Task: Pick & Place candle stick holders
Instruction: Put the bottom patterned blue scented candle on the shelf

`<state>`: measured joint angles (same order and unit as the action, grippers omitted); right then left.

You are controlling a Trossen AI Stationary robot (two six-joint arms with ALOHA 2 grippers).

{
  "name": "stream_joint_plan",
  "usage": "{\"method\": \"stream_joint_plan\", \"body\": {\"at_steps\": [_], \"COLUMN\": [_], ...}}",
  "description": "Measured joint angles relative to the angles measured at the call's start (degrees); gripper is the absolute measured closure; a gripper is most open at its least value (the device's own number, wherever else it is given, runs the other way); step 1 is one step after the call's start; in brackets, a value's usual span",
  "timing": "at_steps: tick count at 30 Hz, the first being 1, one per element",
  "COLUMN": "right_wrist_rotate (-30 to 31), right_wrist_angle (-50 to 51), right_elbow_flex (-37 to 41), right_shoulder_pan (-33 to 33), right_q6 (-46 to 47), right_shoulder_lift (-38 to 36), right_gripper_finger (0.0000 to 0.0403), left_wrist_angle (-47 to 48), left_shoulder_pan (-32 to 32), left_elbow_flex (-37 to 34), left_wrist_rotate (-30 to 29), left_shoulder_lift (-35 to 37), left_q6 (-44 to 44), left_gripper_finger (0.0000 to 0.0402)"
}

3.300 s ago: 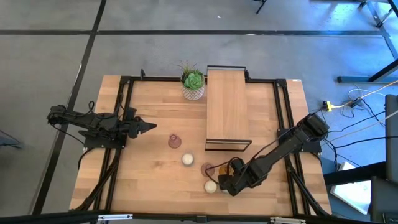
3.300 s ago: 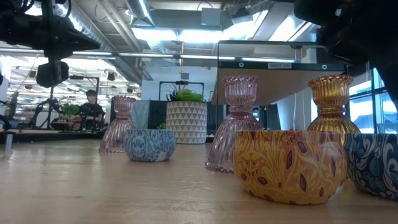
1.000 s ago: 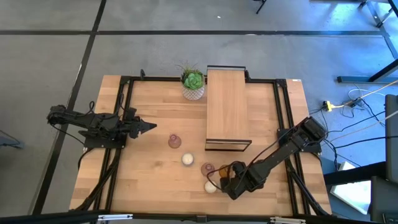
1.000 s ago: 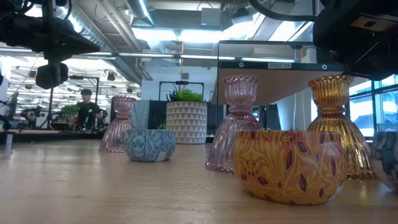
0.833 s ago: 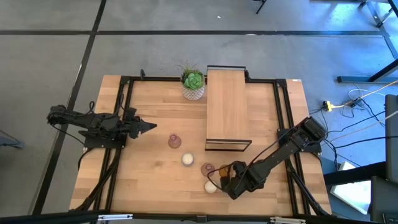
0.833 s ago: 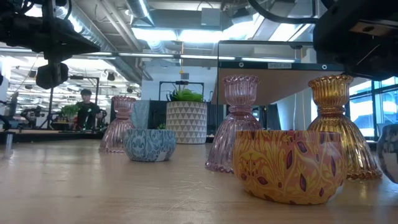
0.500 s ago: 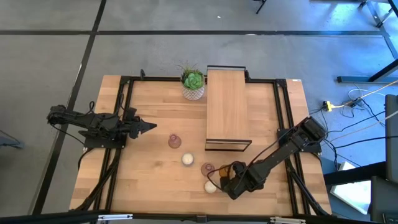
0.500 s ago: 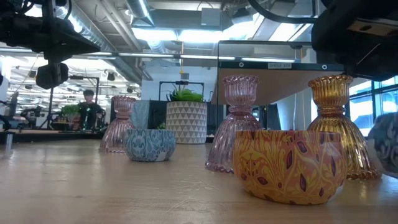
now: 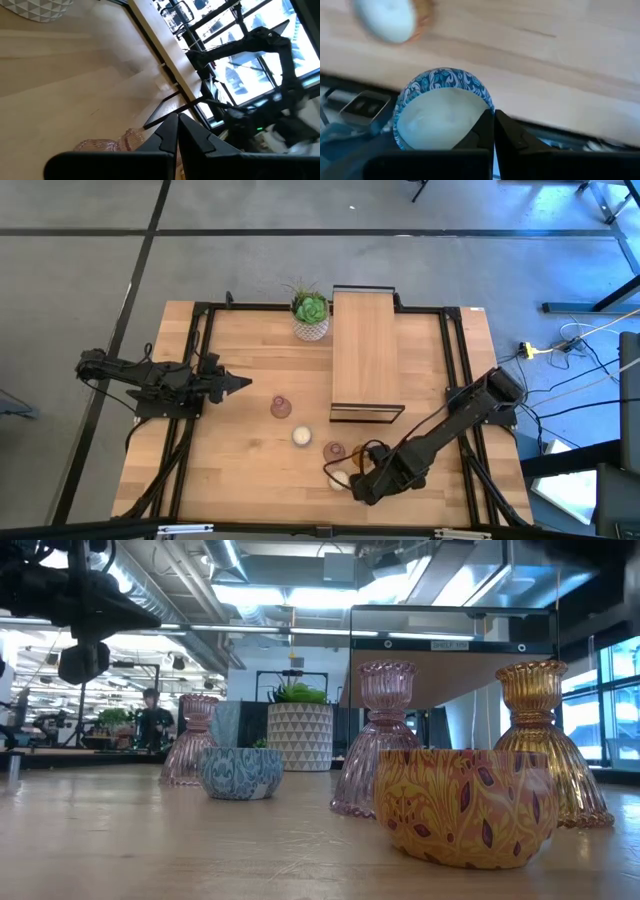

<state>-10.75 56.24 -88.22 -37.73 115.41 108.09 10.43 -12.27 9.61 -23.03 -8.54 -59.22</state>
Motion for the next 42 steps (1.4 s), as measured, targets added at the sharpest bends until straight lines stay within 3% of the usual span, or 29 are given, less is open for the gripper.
{"method": "stream_joint_plan", "body": {"at_steps": [5, 10, 12, 15, 34, 42], "right_wrist_rotate": [1.22, 6.66, 10.07, 14.64, 19.13, 21.19], "right_wrist_angle": [15.64, 32.83, 33.84, 34.25, 33.77, 33.78], "right_elbow_flex": [-14.17, -26.91, -29.75, -29.73, -29.67, -29.65], "right_shoulder_pan": [2.20, 6.10, 8.30, 12.36, 47.46, 63.41], "right_q6": [-5.11, -8.57, -10.94, -15.27, -55.95, -68.08], "right_shoulder_lift": [0.00, 0.00, -0.35, -2.20, -2.60, -2.99], "right_gripper_finger": [0.0402, 0.0402, 0.0402, 0.0403, 0.0403, 0.0403], "left_wrist_angle": [0.09, 0.11, 0.11, 0.11, -0.31, -0.30], "left_shoulder_pan": [-0.02, -0.01, -0.02, -0.02, -0.02, -0.02], "left_elbow_flex": [0.00, 0.00, 0.00, 0.00, 0.00, 0.00], "left_wrist_rotate": [0.00, -0.04, -0.04, 0.00, 2.14, -0.19], "left_shoulder_lift": [0.00, 0.01, 0.00, 0.02, -0.09, -0.09], "left_q6": [-0.30, -1.49, -1.51, -1.80, -4.54, -4.55], "left_gripper_finger": [0.0395, 0.0395, 0.0395, 0.0395, 0.0395, 0.0395]}}
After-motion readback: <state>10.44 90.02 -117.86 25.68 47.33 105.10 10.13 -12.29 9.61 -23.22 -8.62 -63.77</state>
